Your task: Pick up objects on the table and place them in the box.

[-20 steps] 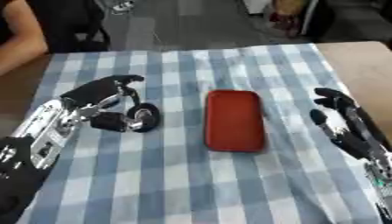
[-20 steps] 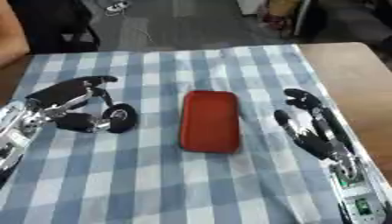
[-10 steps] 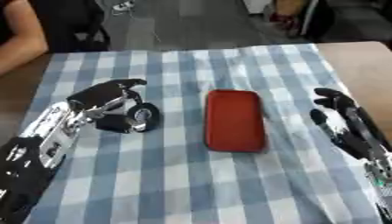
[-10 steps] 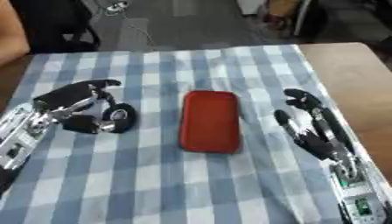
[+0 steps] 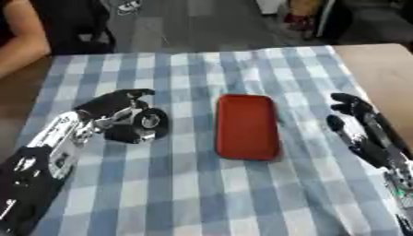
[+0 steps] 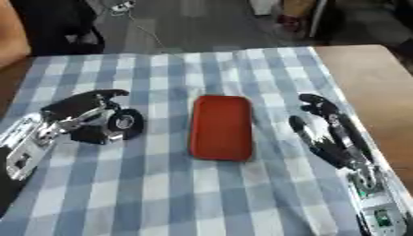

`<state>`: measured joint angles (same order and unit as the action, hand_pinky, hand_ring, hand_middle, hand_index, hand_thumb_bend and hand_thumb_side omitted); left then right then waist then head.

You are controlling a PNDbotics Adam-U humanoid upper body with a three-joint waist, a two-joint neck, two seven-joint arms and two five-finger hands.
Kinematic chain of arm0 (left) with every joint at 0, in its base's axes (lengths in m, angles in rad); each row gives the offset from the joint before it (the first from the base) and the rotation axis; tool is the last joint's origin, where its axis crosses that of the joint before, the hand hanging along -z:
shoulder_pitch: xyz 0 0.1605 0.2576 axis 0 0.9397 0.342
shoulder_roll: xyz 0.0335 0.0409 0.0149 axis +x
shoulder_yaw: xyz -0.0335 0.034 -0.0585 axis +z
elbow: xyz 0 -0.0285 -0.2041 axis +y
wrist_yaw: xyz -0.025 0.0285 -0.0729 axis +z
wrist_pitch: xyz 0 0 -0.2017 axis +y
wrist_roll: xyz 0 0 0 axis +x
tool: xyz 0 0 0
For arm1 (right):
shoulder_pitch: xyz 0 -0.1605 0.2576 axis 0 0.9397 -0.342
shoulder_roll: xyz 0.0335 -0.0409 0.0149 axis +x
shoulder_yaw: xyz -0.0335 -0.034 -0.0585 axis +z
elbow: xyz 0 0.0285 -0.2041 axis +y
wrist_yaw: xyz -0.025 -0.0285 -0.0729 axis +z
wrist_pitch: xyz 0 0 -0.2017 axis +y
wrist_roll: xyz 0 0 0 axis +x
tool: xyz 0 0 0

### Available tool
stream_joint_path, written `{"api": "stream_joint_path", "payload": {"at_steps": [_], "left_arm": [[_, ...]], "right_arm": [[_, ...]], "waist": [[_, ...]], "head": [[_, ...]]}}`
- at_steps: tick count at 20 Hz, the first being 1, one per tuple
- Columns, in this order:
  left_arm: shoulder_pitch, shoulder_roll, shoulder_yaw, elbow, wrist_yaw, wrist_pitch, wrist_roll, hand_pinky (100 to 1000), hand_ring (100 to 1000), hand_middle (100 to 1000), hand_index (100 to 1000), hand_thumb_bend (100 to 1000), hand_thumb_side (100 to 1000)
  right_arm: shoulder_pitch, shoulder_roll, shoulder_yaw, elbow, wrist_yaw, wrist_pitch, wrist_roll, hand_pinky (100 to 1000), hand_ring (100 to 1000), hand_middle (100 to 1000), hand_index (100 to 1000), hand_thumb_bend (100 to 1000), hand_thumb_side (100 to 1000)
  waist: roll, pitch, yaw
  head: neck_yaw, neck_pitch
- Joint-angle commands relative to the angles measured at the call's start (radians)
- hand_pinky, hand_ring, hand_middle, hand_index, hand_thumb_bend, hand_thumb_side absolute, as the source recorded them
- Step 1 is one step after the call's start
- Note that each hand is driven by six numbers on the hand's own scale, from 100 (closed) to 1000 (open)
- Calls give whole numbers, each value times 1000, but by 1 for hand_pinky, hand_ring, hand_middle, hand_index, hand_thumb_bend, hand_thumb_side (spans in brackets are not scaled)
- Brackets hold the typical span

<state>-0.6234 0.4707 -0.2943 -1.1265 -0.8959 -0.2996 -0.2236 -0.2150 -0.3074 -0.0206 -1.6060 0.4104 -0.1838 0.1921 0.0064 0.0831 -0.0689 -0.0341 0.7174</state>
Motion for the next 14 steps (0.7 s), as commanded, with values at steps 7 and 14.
{"api": "stream_joint_path", "payload": {"at_steps": [7,14], "left_arm": [[-32,-7,23,52,-35,-7,41,986,985,1000,677,1000,954],[-38,-22,31,95,-58,-6,56,989,985,1000,679,1000,958]], "right_arm": [[-9,-8,-1,-8,-5,-3,5,897,834,896,912,487,852],[-10,-7,0,-8,-6,-5,6,898,835,896,912,483,853]], "waist": [[-2,-8,-2],[-4,-6,-4]], "head": [[11,-2],[14,-5]]}}
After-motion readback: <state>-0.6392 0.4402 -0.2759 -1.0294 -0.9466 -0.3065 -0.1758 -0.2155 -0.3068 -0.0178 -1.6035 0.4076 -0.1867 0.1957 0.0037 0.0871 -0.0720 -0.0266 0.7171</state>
